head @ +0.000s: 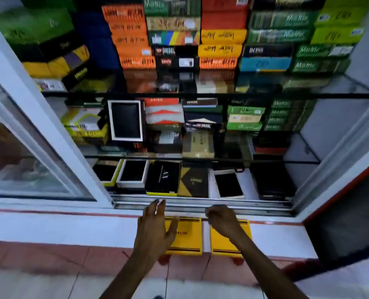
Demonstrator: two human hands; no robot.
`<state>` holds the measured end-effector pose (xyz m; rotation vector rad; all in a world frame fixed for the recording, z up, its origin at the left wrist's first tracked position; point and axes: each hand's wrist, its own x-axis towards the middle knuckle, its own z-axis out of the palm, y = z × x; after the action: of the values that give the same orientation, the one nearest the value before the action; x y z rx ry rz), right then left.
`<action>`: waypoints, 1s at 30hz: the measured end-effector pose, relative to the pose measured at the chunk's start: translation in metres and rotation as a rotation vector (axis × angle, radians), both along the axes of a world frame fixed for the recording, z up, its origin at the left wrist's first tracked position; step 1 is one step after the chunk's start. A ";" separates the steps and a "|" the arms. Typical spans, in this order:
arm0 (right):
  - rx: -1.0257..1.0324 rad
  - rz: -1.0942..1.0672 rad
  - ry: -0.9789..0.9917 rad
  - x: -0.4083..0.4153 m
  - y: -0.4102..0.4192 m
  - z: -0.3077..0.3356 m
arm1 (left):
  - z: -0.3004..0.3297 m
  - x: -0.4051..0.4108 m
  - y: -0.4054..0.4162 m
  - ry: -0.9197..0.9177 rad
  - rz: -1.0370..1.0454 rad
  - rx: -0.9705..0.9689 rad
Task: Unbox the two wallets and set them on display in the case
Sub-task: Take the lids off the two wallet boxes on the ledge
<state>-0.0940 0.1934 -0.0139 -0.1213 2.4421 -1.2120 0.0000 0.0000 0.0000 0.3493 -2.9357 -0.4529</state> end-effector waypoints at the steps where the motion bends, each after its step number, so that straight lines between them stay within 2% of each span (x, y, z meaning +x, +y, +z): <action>1: -0.019 -0.026 -0.093 -0.001 -0.002 -0.010 | -0.011 -0.002 0.000 -0.092 0.039 0.070; 4: 0.042 -0.052 -0.293 0.004 -0.015 -0.020 | -0.035 -0.003 0.005 -0.307 0.121 0.173; 7: 0.060 -0.028 -0.367 0.006 -0.030 -0.020 | -0.053 -0.002 0.011 -0.309 0.141 0.365; 10: -0.002 -0.133 -0.430 0.001 -0.035 -0.029 | -0.059 -0.004 0.015 -0.317 0.168 0.471; 14: -0.181 -0.193 -0.639 -0.004 -0.032 -0.019 | -0.056 -0.007 0.024 -0.356 0.216 0.437; 19: -0.302 -0.210 -0.740 -0.010 -0.025 -0.019 | -0.055 -0.010 0.036 -0.360 0.298 0.375; 23: -0.356 -0.225 -0.742 -0.012 -0.021 -0.023 | -0.054 -0.015 0.043 -0.371 0.341 0.373; 25: -0.325 -0.224 -0.691 -0.013 -0.020 -0.028 | -0.053 -0.018 0.039 -0.357 0.365 0.443; 27: -0.219 -0.184 -0.591 -0.013 -0.023 -0.032 | -0.048 -0.018 0.027 -0.299 0.362 0.610; 30: 0.167 -0.053 -0.247 -0.006 -0.029 -0.038 | -0.031 -0.009 0.001 -0.227 0.343 1.013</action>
<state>-0.1004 0.1641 -0.0516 0.1341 2.3277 -0.9745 -0.0095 0.0005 -0.0314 1.0276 -2.4802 -1.8977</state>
